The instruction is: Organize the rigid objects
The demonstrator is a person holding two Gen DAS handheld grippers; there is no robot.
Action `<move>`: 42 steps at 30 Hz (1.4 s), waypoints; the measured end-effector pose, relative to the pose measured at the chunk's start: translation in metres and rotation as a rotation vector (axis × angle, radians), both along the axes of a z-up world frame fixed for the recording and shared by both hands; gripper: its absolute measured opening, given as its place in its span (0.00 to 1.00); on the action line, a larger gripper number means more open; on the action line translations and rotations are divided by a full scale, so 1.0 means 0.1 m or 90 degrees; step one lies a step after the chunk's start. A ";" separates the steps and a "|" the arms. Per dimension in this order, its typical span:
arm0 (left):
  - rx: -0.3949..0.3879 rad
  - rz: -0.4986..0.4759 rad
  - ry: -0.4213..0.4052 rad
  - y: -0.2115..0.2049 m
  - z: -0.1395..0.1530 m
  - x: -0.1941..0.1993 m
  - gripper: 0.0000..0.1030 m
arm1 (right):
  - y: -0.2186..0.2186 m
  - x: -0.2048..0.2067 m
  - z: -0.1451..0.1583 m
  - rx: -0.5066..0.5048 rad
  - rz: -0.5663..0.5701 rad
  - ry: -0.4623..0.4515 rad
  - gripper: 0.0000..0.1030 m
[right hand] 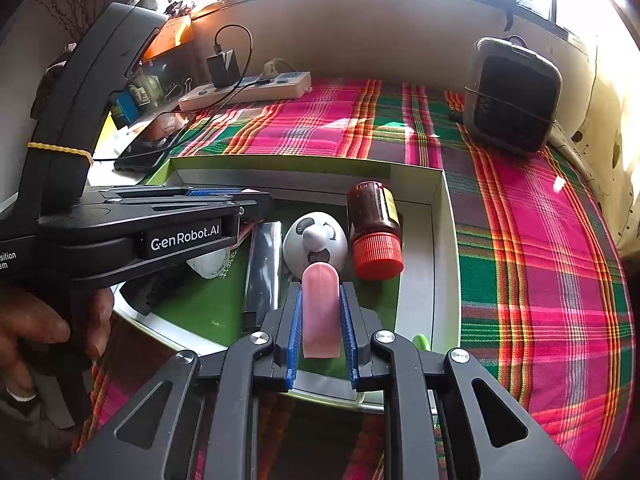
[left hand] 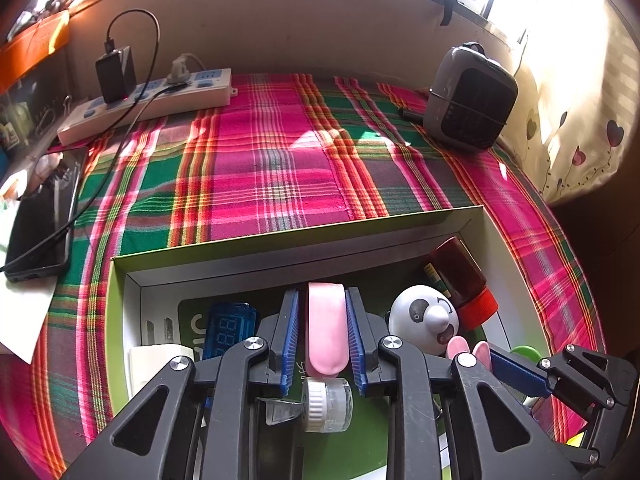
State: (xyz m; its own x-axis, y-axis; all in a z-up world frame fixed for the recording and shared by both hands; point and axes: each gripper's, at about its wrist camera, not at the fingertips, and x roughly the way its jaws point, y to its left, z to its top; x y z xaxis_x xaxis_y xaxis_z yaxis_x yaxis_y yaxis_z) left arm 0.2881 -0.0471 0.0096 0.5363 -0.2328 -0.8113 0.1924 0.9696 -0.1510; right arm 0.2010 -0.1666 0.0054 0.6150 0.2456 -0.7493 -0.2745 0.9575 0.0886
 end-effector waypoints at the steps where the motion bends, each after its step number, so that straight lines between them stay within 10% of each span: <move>1: 0.000 0.001 0.001 0.00 0.00 -0.01 0.22 | 0.00 0.00 0.00 0.001 0.000 0.000 0.19; 42: 0.057 0.040 -0.092 0.12 0.37 -1.38 0.31 | -0.09 -0.71 0.28 0.032 -0.043 -0.050 0.48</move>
